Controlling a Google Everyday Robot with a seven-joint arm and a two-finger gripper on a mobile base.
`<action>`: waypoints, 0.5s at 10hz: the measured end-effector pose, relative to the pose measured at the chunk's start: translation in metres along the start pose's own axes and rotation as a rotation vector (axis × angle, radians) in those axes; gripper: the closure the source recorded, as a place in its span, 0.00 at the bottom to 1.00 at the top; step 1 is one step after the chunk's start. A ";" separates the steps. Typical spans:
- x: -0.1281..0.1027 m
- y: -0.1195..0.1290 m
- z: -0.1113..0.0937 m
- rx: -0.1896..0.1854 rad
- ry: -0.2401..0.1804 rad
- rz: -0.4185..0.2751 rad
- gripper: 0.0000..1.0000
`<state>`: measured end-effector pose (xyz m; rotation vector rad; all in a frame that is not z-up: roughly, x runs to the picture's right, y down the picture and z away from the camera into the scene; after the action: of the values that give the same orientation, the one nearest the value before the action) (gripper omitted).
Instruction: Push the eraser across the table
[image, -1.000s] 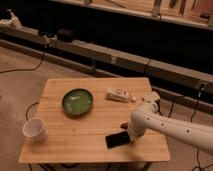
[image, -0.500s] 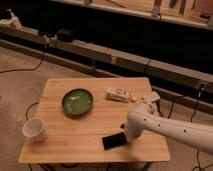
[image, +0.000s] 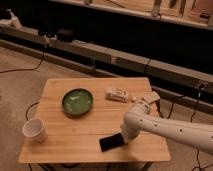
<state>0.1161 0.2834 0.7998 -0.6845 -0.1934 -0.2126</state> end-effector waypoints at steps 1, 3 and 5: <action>-0.004 0.000 0.000 0.001 0.001 -0.009 1.00; -0.010 -0.002 -0.001 0.004 0.001 -0.023 1.00; -0.020 -0.004 -0.002 0.003 -0.001 -0.045 1.00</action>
<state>0.0957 0.2823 0.7956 -0.6777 -0.2099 -0.2555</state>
